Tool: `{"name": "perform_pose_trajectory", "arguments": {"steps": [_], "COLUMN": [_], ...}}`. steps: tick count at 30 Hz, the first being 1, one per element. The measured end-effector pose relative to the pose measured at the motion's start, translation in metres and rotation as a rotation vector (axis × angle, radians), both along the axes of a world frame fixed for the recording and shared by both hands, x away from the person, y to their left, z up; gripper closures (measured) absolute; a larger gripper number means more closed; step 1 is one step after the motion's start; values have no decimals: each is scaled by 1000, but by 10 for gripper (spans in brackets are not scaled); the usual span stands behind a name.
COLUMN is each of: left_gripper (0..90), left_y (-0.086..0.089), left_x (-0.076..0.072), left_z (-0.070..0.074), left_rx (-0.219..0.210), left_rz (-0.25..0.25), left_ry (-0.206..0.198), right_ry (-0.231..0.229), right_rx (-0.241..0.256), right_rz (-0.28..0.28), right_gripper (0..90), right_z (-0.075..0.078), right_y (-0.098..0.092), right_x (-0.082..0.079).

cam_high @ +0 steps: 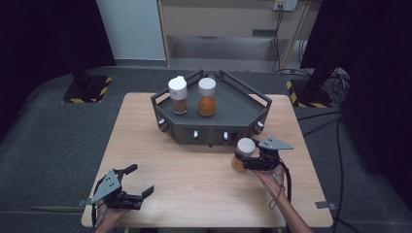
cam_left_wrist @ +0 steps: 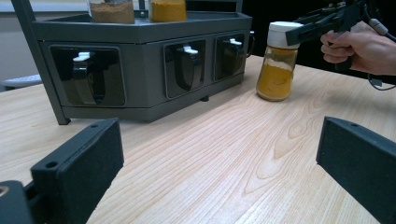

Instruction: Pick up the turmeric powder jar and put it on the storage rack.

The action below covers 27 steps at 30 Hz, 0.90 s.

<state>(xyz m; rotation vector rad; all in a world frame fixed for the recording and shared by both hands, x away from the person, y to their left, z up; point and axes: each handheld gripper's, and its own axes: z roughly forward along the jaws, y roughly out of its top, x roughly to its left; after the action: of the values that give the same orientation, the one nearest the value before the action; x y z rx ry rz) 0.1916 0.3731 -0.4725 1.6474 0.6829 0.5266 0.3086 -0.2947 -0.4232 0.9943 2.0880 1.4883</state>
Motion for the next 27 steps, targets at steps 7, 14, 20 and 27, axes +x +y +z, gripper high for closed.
{"name": "perform_pose_trajectory", "arguments": {"steps": [7, 14, 20, 27], "left_gripper": [0, 0, 0, 0], "left_y": [0, 0, 0, 0], "left_x": [0, 0, 0, 0], "left_z": [0, 0, 0, 0], "left_rx": [-2, -1, -5, -5], "left_rz": [3, 5, 8, 7], "left_ry": [4, 7, 8, 9], "right_ry": [-5, -17, -15, -20], "right_rx": [5, 16, 12, 8], "right_rz": [-11, -6, -14, -11], "right_gripper": [277, 328, 331, 331], "right_z": [-5, -8, -7, 2], "right_y": [0, -1, 0, -2], "right_x": [1, 1, 0, -2]}}
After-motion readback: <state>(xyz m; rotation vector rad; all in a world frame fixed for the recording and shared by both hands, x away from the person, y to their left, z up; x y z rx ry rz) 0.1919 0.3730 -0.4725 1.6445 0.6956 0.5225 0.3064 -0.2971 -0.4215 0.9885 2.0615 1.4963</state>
